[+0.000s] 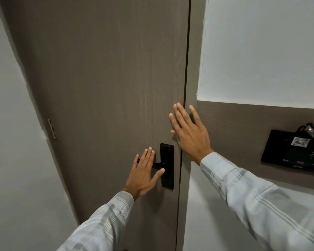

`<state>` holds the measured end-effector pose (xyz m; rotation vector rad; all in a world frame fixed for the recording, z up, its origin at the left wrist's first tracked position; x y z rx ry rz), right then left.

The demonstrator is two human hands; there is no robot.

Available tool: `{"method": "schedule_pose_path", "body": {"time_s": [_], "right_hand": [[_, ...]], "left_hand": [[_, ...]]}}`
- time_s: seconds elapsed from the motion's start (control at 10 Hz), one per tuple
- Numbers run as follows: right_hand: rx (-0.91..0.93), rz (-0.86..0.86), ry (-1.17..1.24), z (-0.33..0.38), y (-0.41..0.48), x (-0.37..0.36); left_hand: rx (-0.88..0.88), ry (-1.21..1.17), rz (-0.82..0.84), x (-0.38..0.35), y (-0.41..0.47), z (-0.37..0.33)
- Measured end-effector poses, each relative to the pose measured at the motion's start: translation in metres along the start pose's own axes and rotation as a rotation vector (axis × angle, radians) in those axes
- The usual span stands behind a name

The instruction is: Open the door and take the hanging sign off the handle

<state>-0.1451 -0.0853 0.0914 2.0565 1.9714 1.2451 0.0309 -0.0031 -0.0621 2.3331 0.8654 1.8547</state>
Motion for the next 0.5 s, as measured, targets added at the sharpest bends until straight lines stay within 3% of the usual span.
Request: {"method": "schedule_pose_path", "body": {"time_s": [0.3,0.4,0.5], "right_hand": [[0.02,0.223,-0.161,-0.001,0.039,0.011],[0.009,0.222,-0.107,-0.002,0.042,0.012],[-0.027,0.136,0.043,-0.014,0.035,0.018]], "left_hand": [[0.018,0.035,0.038,0.024,0.035,-0.016],[-0.006,0.085,0.015,0.048,0.044,-0.024],[-0.024,0.188,-0.145,0.076,0.052,-0.028]]}}
Point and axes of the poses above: each hand's wrist, its own y-axis towards the middle knuckle, its own x-axis out of the back of the hand, z = x × y, the point moved 1 cm from there along y, towards the middle knuckle, and after that the axes turned 13 degrees about x, right-handed, at the moved point
